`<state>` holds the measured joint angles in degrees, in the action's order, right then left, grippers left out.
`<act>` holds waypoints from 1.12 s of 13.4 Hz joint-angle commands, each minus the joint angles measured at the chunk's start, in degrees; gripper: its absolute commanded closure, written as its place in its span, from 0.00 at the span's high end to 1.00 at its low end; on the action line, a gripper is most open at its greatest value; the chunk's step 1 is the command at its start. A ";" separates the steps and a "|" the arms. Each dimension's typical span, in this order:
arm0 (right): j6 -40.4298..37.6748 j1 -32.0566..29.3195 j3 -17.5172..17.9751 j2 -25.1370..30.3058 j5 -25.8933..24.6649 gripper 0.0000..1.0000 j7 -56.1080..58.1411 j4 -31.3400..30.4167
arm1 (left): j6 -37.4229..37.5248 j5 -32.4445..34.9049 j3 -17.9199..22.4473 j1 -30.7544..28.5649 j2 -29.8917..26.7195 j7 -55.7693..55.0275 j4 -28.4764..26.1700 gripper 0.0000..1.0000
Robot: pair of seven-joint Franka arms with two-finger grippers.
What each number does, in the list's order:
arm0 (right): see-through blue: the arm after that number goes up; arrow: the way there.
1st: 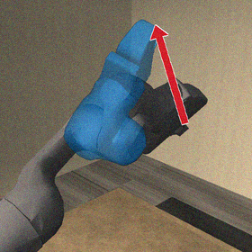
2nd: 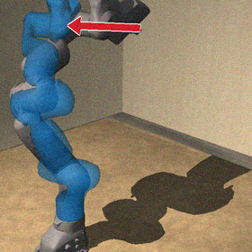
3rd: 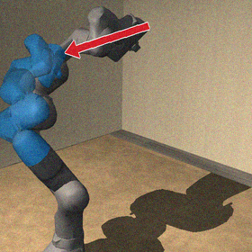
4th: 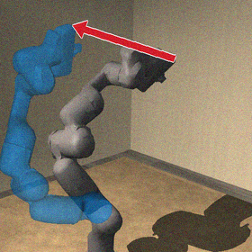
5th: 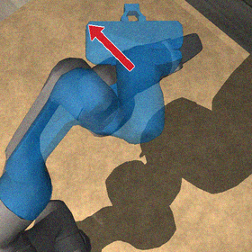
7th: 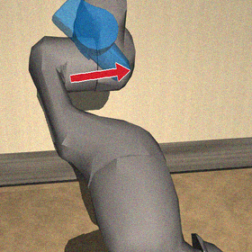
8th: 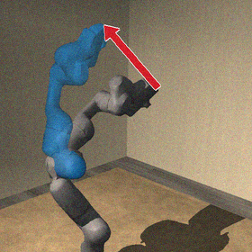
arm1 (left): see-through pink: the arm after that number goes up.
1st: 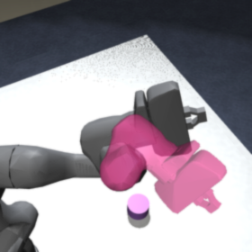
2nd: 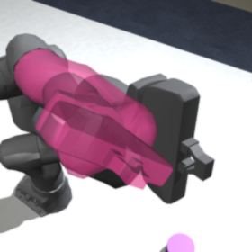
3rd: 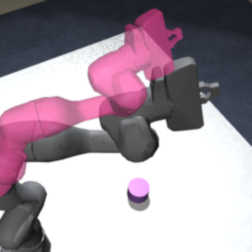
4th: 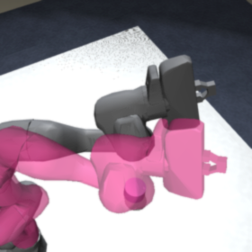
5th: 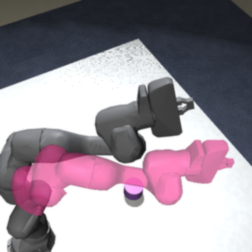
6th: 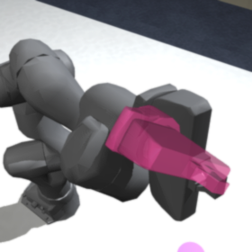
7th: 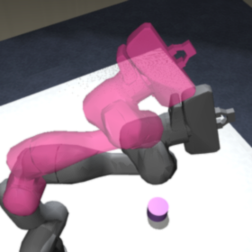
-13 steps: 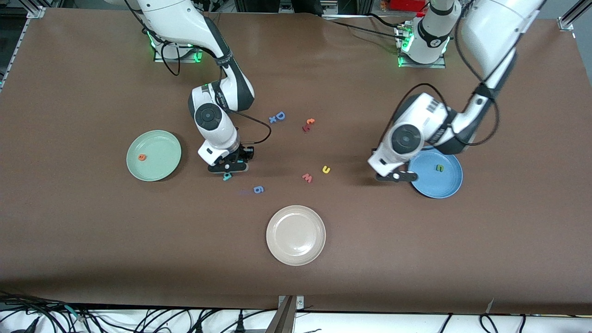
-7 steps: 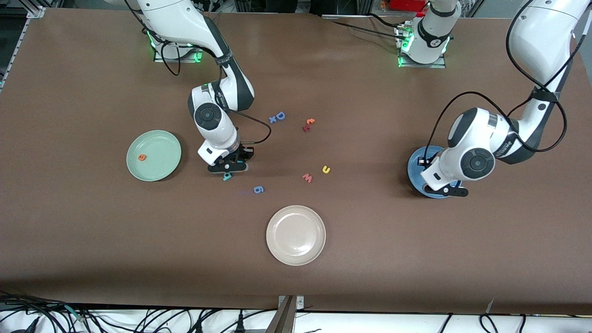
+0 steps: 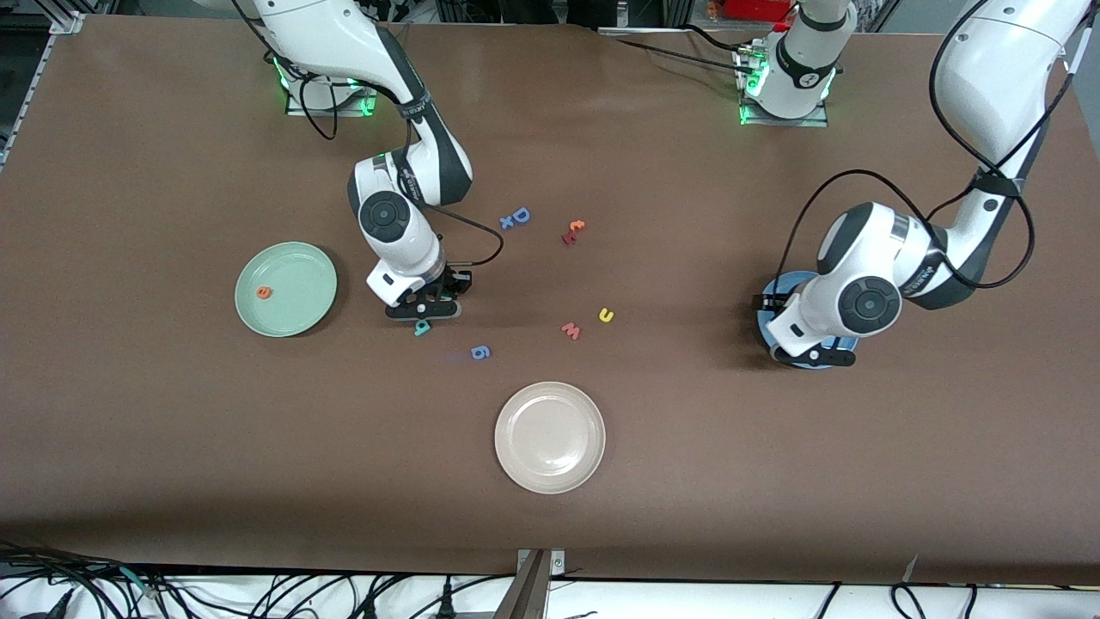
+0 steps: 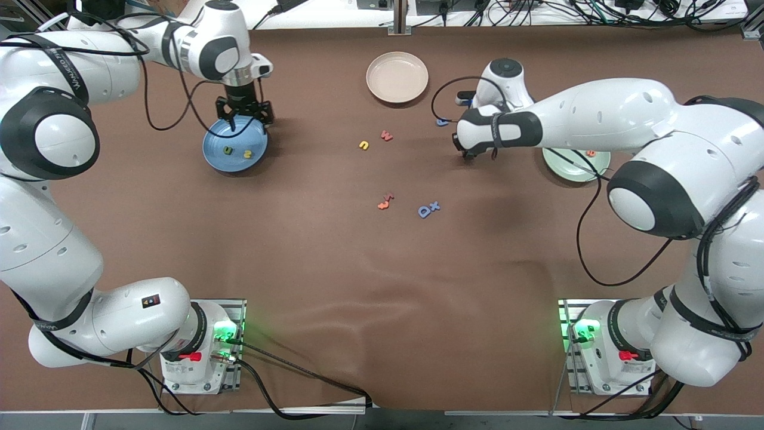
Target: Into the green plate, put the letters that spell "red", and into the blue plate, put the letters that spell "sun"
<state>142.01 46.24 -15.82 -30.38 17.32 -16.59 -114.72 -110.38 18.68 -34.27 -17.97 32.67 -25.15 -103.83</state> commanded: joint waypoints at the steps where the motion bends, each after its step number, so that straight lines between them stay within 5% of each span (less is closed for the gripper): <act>1: -7.95 -0.28 -4.12 5.76 0.96 0.00 1.03 -0.24 | -2.02 -5.30 -0.53 5.65 0.99 -9.27 2.93 1.00; 9: -24.41 -0.45 -21.69 7.89 -0.79 0.00 10.93 2.58 | -23.81 -6.29 -0.10 16.38 5.30 -33.63 -0.13 1.00; 11: -24.50 -0.89 -24.25 5.69 -0.80 0.00 14.37 1.96 | -28.03 -6.03 -0.01 16.65 5.30 -36.62 -2.16 1.00; 15: -24.15 -3.97 -24.79 1.30 -0.36 0.00 19.48 0.47 | -29.99 5.82 0.26 20.42 6.87 -52.33 -2.44 1.00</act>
<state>118.01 42.74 -40.44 -27.09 16.96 1.13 -114.16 -139.55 20.14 -34.60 0.42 38.95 -70.54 -106.60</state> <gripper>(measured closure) 0.705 0.000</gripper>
